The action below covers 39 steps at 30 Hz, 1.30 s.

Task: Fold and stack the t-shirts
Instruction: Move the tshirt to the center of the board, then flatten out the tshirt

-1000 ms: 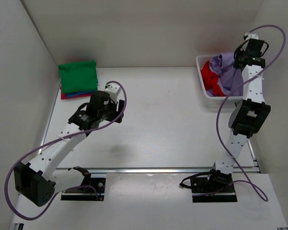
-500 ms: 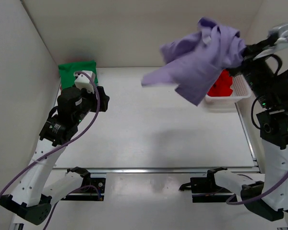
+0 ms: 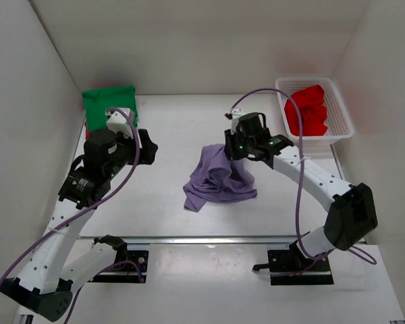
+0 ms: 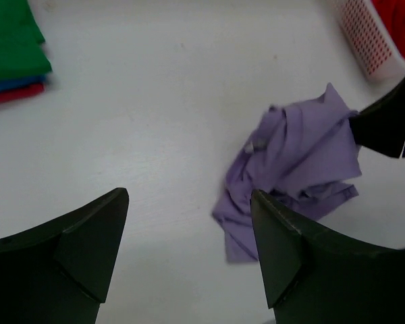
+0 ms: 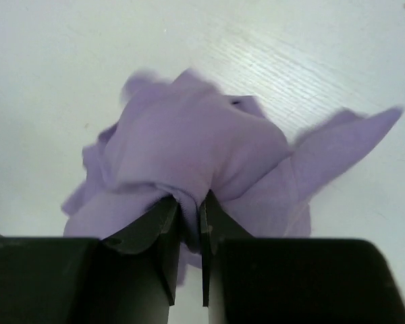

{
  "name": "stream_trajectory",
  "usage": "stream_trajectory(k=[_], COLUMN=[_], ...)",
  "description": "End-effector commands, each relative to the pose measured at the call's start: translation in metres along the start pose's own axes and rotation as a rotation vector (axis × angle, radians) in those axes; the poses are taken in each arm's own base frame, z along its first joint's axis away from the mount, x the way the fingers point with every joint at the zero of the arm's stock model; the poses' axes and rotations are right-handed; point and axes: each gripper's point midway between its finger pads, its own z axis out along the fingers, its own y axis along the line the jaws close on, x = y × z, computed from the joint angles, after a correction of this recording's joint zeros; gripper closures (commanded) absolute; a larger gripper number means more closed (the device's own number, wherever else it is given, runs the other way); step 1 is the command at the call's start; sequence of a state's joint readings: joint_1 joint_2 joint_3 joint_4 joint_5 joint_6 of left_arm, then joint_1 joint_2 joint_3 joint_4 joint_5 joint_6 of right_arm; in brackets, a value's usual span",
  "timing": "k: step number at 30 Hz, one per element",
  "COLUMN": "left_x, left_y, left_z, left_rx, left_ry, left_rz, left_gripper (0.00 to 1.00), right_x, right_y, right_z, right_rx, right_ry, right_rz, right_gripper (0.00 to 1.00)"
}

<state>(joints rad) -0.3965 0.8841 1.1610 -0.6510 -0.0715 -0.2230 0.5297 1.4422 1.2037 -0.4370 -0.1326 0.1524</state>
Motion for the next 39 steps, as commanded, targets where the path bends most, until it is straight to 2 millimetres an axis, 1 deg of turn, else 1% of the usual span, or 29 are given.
stream_trajectory(k=[1,2,3,4,6,7,8,9,10,11,12,13,14,16,17,18,19,20,21,23,26,29,30,31,32,34,35,37,39], left_x=[0.047,0.069,0.088,0.101,0.144,0.154,0.174,0.186,0.189,0.205,0.208,0.212,0.213,0.219,0.216,0.221,0.221,0.215,0.215,0.207,0.204,0.201,0.202,0.203,0.203,0.203,0.201,0.203,0.197], left_y=[-0.015,-0.019,-0.024,-0.036,-0.044,-0.052,-0.051,-0.057,-0.064,-0.066,-0.068,-0.075,-0.084,-0.090,-0.087,-0.084,-0.076,-0.074,-0.070,-0.068,-0.067,-0.067,-0.065,-0.065,-0.065,-0.063,-0.064,-0.063,-0.064], left_z=[0.014,0.018,0.023,0.024,0.031,0.032,0.035,0.036,0.038,0.040,0.042,0.044,0.043,0.049,0.053,0.056,0.061,0.065,0.066,0.068,0.069,0.071,0.071,0.070,0.070,0.071,0.071,0.070,0.070], left_rx=[0.095,0.122,0.140,0.183,0.201,0.219,0.216,0.245,0.271,0.279,0.283,0.305,0.329,0.322,0.293,0.277,0.245,0.245,0.231,0.219,0.209,0.211,0.204,0.206,0.204,0.201,0.203,0.202,0.201], left_ry=[0.127,0.185,0.227,0.262,0.375,0.395,0.450,0.478,0.476,0.507,0.511,0.516,0.517,0.524,0.513,0.532,0.531,0.514,0.512,0.493,0.501,0.489,0.494,0.496,0.501,0.499,0.494,0.501,0.486], left_rz=[-0.050,-0.052,-0.049,-0.031,-0.003,0.012,0.019,0.016,0.015,-0.001,-0.009,-0.017,-0.017,-0.008,-0.027,-0.043,-0.077,-0.101,-0.107,-0.092,-0.086,-0.088,-0.090,-0.088,-0.089,-0.095,-0.096,-0.099,-0.096], left_gripper=[0.16,0.16,0.15,0.15,0.14,0.14,0.14,0.13,0.14,0.14,0.14,0.14,0.15,0.16,0.17,0.19,0.19,0.20,0.20,0.20,0.19,0.20,0.19,0.20,0.20,0.20,0.19,0.20,0.20], right_x=[-0.051,-0.049,-0.042,-0.041,-0.038,-0.035,-0.033,-0.031,-0.029,-0.021,-0.019,-0.012,-0.011,0.004,0.011,0.021,0.031,0.043,0.051,0.076,0.109,0.131,0.134,0.144,0.148,0.161,0.162,0.173,0.184], right_y=[0.004,0.000,-0.008,-0.009,-0.024,-0.028,-0.041,-0.052,-0.059,-0.070,-0.077,-0.078,-0.076,-0.074,-0.070,-0.069,-0.066,-0.066,-0.061,-0.057,-0.042,-0.033,-0.031,-0.030,-0.028,-0.028,-0.027,-0.033,-0.033], right_z=[-0.002,0.003,0.007,0.011,0.012,0.013,0.008,0.004,0.001,0.001,-0.005,-0.005,-0.007,-0.009,-0.007,-0.008,-0.010,-0.011,-0.011,-0.018,-0.024,-0.030,-0.031,-0.032,-0.032,-0.030,-0.028,-0.023,-0.018], right_rx=[0.074,0.114,0.150,0.157,0.220,0.233,0.264,0.285,0.306,0.331,0.332,0.324,0.301,0.295,0.298,0.316,0.307,0.300,0.272,0.259,0.226,0.215,0.219,0.222,0.217,0.226,0.226,0.261,0.259], right_ry=[-0.153,-0.124,-0.094,-0.080,-0.082,-0.074,-0.076,-0.074,-0.068,-0.047,-0.043,-0.024,-0.019,0.034,0.056,0.084,0.109,0.141,0.161,0.219,0.275,0.307,0.312,0.333,0.336,0.353,0.343,0.355,0.356], right_rz=[-0.003,0.017,0.024,0.028,0.043,0.063,0.095,0.122,0.143,0.165,0.169,0.173,0.171,0.155,0.140,0.134,0.143,0.152,0.155,0.161,0.172,0.188,0.191,0.207,0.210,0.224,0.230,0.251,0.280], right_gripper=[0.92,0.75,0.67,0.55,0.35,0.32,0.27,0.26,0.26,0.26,0.33,0.39,0.44,0.44,0.44,0.43,0.43,0.43,0.43,0.44,0.44,0.43,0.43,0.42,0.42,0.42,0.43,0.45,0.47])
